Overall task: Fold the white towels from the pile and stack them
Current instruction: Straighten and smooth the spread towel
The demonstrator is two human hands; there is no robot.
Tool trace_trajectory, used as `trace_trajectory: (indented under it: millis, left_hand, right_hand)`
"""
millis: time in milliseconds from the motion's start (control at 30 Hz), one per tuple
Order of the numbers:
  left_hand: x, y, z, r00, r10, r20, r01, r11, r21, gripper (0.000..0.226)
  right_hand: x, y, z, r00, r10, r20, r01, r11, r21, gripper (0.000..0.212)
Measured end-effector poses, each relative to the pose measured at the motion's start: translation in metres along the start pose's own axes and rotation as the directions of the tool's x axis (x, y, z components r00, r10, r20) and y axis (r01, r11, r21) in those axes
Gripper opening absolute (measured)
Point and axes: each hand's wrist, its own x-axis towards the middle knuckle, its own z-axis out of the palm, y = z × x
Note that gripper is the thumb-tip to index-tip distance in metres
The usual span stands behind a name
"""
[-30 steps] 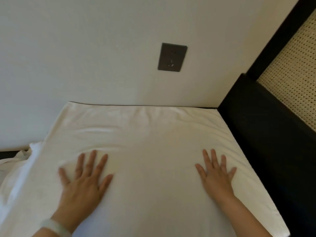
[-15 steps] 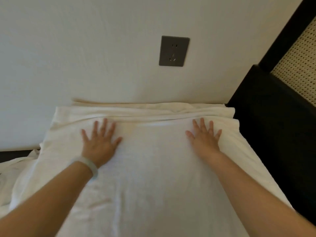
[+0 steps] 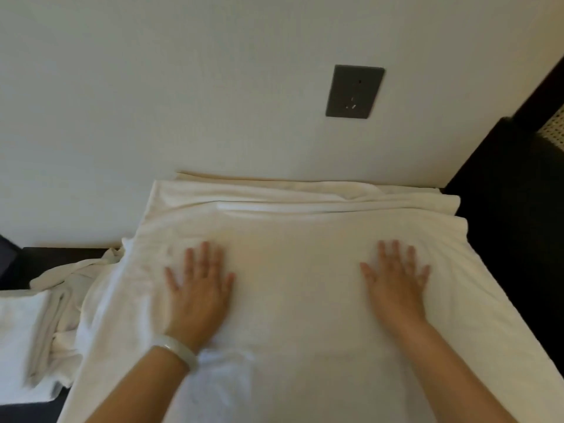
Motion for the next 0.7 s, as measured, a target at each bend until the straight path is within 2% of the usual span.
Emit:
trace_trajectory:
  millis: [33,100,133,200,267,333,400,500,600,700]
  left_hand:
    - [-0.015,0.016,0.003,0.994,0.108,0.005,-0.108,0.994,0.015,0.067]
    - [-0.043,0.031,0.011,0.964,0.267,0.01,-0.267,0.963,0.019,0.064]
    - [-0.05,0.024,0.012,0.963,0.268,0.029,-0.268,0.963,0.013,0.065]
    - [-0.047,-0.011,0.014,0.991,0.131,0.021,-0.131,0.991,0.0,0.072]
    - [-0.038,-0.054,0.013,0.999,-0.012,-0.04,0.014,1.0,0.027,0.076]
    - [-0.034,-0.073,0.007,0.994,-0.097,-0.055,0.098,0.995,0.022,0.077]
    - [-0.04,-0.065,0.005,0.998,-0.043,-0.039,0.045,0.998,0.041,0.078]
    - [-0.05,-0.047,0.017,0.998,0.067,-0.019,-0.066,0.996,0.055,0.075]
    - [-0.033,-0.048,0.018,0.995,0.083,-0.048,-0.081,0.996,0.045,0.072]
    - [0.0,-0.044,0.015,0.995,0.073,-0.062,-0.068,0.994,0.083,0.075]
  right_hand:
    - [-0.017,-0.024,0.004,0.985,-0.163,-0.056,0.164,0.986,0.017,0.06]
    - [-0.055,-0.059,0.02,0.883,-0.464,-0.071,0.467,0.884,0.024,0.06]
    - [-0.066,-0.061,0.025,0.857,-0.515,-0.022,0.515,0.857,0.015,0.061]
    - [-0.055,-0.034,0.03,0.909,-0.415,0.029,0.415,0.91,-0.002,0.061]
    - [-0.032,0.006,0.022,0.987,-0.155,0.044,0.157,0.987,-0.039,0.063]
    - [-0.017,0.03,0.008,0.997,0.037,0.064,-0.035,0.999,-0.032,0.077]
    - [-0.023,0.02,0.004,0.995,0.02,0.098,-0.02,1.0,0.0,0.084]
    - [-0.045,-0.006,0.024,0.973,-0.147,0.176,0.161,0.984,-0.071,0.075]
    - [-0.032,-0.011,0.035,0.98,-0.159,0.116,0.167,0.984,-0.066,0.069]
    - [0.005,-0.014,0.036,0.983,-0.165,0.086,0.171,0.983,-0.068,0.074]
